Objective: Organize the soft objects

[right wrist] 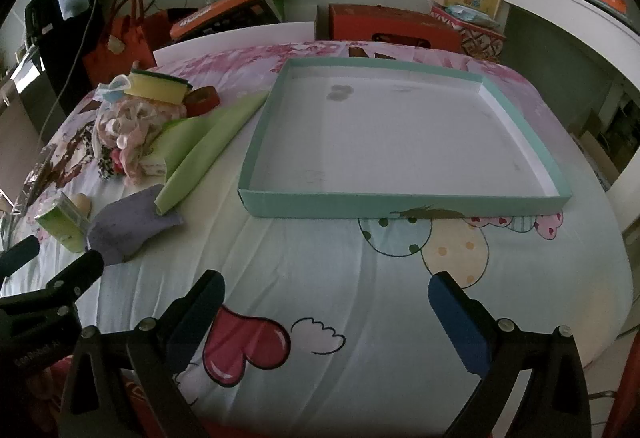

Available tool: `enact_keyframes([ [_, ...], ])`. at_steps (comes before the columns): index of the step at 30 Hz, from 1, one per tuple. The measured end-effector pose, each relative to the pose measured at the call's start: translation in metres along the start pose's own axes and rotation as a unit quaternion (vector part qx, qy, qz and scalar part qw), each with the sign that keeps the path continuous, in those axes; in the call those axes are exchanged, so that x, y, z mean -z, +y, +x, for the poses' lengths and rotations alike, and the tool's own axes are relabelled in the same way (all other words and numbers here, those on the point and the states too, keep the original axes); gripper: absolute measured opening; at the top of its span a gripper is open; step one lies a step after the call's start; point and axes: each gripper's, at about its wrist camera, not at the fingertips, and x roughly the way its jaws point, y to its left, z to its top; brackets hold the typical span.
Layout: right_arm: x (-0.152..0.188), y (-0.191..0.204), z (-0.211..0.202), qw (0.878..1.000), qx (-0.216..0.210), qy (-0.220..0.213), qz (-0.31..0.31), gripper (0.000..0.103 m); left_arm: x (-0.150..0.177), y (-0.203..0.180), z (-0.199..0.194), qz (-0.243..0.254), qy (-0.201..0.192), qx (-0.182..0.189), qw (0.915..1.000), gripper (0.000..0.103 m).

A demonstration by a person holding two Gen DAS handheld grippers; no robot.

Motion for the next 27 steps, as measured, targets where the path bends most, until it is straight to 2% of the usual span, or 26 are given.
enact_keyframes([
  [27,0.0002,0.0015,0.0062,1.0,0.002,0.009,0.009,0.103,0.0021,0.0009,0.0026,0.001,0.003,0.0,1.0,0.103],
])
